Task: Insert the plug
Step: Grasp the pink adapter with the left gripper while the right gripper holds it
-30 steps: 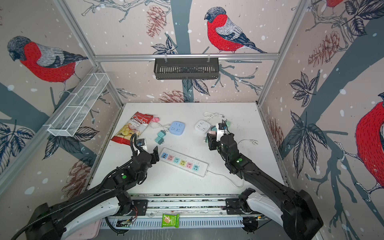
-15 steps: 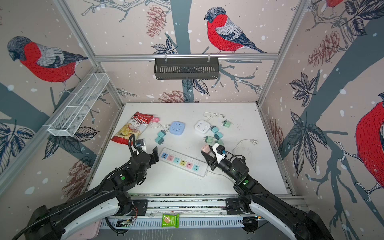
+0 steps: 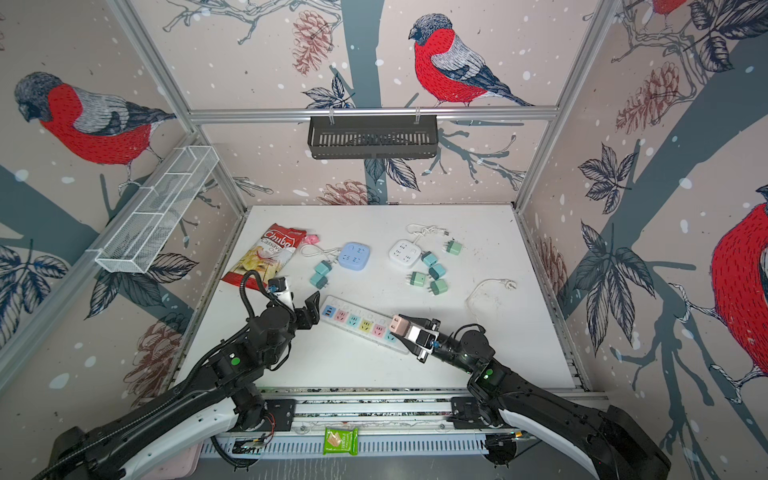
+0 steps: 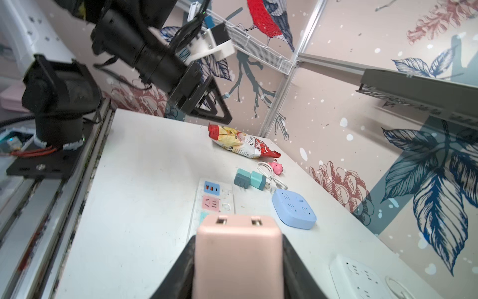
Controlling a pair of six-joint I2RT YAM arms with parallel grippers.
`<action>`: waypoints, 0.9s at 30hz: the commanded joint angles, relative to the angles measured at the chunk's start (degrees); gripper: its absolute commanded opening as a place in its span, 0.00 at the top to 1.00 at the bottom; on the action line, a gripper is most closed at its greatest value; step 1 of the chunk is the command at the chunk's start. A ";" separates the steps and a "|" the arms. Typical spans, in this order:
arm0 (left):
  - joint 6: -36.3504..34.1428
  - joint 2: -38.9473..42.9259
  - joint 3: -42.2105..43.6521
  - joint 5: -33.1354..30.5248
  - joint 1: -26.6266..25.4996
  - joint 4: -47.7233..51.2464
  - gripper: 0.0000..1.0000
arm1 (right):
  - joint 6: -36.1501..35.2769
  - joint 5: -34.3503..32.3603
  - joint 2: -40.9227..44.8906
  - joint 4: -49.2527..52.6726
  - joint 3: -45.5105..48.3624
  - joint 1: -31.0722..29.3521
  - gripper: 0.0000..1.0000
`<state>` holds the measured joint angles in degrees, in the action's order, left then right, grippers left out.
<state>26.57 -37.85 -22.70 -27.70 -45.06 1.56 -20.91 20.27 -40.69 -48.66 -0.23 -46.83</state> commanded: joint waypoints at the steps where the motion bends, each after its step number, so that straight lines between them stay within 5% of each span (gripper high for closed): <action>1: -1.06 -0.77 -2.88 15.33 0.16 -5.01 0.22 | -6.49 -4.77 -0.97 -10.85 3.39 -0.15 0.96; 5: -0.80 -7.91 -7.39 29.10 -0.39 -6.09 0.27 | -6.42 -9.95 -4.05 -14.67 4.38 -0.06 0.97; 8: -0.93 -14.55 -11.09 33.44 -2.57 -6.24 0.33 | -7.43 -11.32 -6.75 -20.44 7.14 -0.21 0.97; 15: -3.44 -23.05 -17.78 34.58 -9.80 -7.18 0.35 | -7.78 -15.42 -14.49 -25.26 7.50 -0.11 0.97; 20: -4.30 -23.28 -18.50 34.57 -10.14 -6.85 0.33 | -10.60 -14.38 -25.62 -39.75 10.00 -0.84 0.98; 27: -4.82 -24.93 -19.57 36.07 -10.14 -7.26 0.32 | -11.53 -15.79 -27.60 -36.48 7.77 -2.13 0.98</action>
<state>22.50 -61.95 -41.34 7.44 -55.16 -3.64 -31.64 5.61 -68.49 -81.97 -0.19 -48.71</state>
